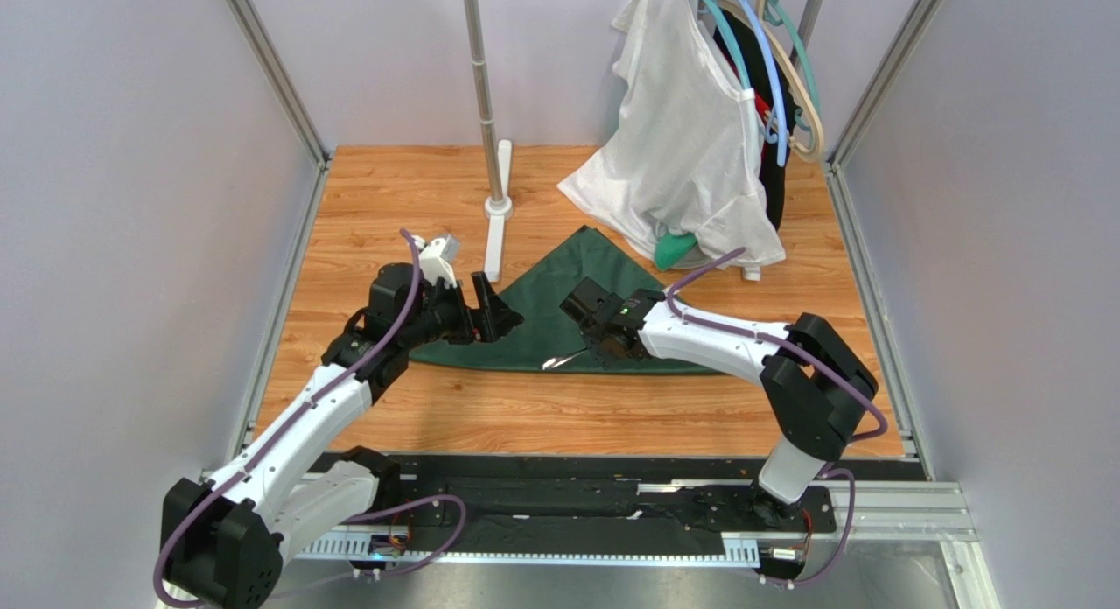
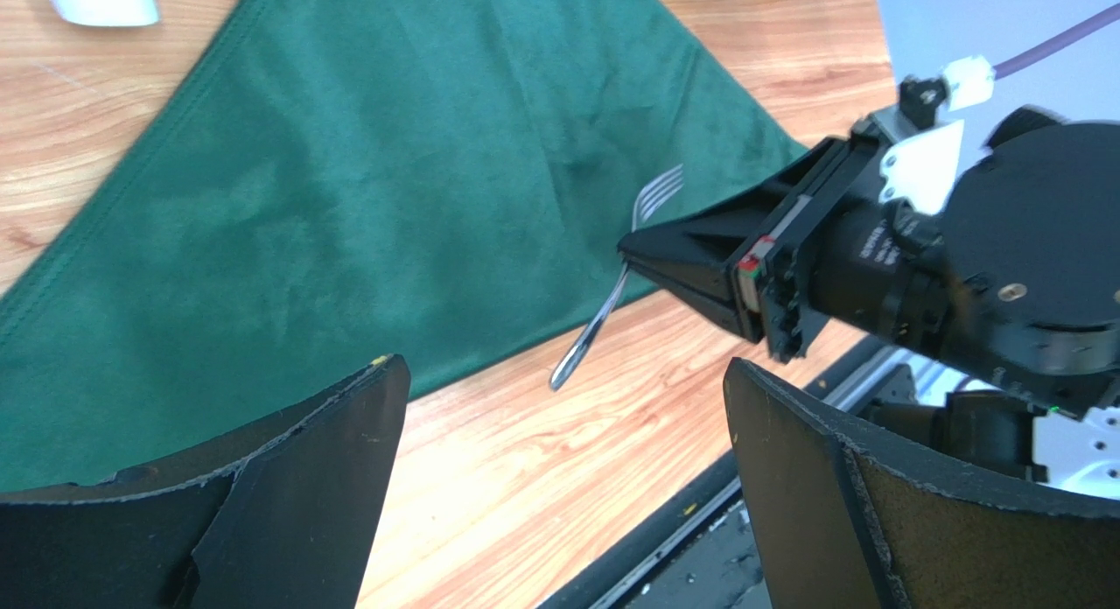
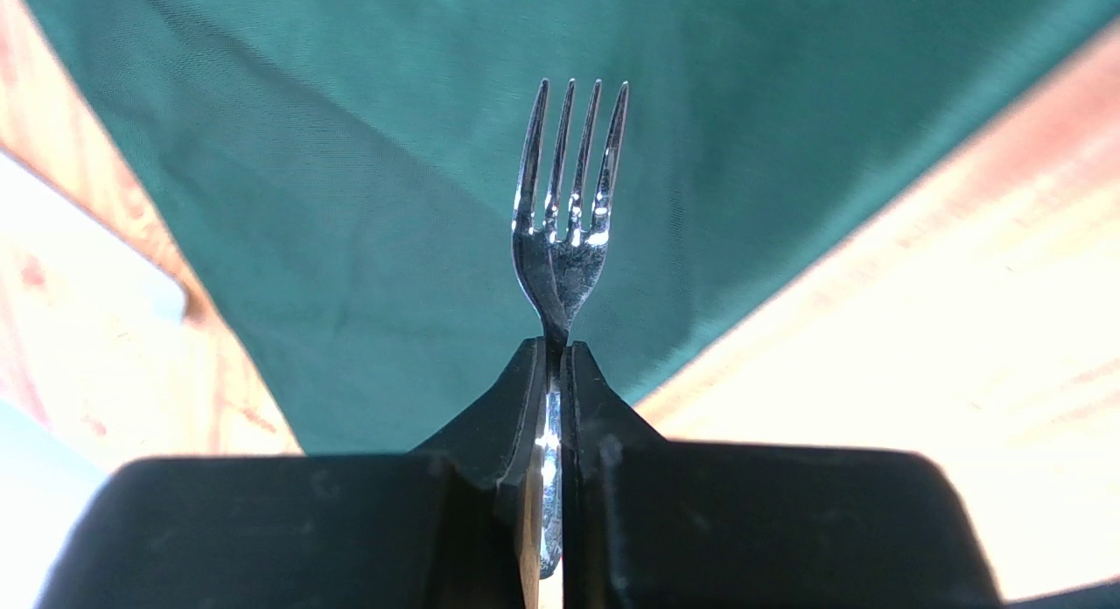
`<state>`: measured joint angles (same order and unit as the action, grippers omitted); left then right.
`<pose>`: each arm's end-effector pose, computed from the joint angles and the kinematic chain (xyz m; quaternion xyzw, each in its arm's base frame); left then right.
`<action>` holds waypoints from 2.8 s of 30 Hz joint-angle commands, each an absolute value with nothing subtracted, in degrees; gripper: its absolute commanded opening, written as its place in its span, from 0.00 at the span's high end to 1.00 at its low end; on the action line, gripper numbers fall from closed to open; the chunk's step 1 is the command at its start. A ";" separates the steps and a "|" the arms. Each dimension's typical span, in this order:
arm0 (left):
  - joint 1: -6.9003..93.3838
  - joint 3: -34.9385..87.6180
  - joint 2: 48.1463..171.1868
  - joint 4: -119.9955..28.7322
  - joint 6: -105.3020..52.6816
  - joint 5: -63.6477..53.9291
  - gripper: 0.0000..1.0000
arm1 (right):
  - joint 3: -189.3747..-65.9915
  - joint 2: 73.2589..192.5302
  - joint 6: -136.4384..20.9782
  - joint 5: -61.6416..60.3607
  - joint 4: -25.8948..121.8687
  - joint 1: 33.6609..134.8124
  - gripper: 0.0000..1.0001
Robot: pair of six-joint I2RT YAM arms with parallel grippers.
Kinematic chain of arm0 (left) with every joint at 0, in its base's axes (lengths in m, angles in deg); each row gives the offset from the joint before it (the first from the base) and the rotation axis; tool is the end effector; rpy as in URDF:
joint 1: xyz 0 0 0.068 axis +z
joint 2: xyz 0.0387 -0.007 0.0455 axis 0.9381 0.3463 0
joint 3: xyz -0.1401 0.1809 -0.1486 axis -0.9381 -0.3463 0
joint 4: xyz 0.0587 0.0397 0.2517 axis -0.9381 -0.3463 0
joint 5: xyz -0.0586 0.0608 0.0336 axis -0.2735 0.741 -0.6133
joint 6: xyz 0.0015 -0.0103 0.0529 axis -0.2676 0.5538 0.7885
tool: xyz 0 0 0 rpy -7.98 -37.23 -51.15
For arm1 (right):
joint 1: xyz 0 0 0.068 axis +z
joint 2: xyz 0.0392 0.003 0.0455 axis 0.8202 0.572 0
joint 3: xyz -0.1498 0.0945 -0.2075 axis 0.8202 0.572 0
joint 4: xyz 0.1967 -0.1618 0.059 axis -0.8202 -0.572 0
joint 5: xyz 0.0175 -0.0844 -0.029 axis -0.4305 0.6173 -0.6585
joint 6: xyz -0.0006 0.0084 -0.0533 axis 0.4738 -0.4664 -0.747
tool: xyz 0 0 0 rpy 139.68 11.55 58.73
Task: Fold the napkin, place the utensils inside, and roll it up
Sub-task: Place the utensil onto the napkin
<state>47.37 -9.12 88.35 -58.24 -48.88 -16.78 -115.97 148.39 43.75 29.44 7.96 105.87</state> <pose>0.1912 -0.0920 0.2612 0.0034 0.8482 -0.3727 0.3763 0.2128 0.2389 0.1917 0.4918 0.8371 0.1053 0.2152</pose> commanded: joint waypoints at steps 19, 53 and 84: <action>46.45 -10.76 86.56 -51.16 -52.87 -23.32 0.02 | -121.13 151.83 71.15 33.72 -8.81 109.87 1.00; 45.92 -10.41 83.83 -54.50 -51.21 -21.65 0.01 | -120.61 155.79 77.75 30.21 2.79 106.00 1.00; 45.92 -11.20 80.31 -57.58 -46.55 -14.18 0.01 | -114.81 139.54 55.98 43.90 4.11 105.12 0.40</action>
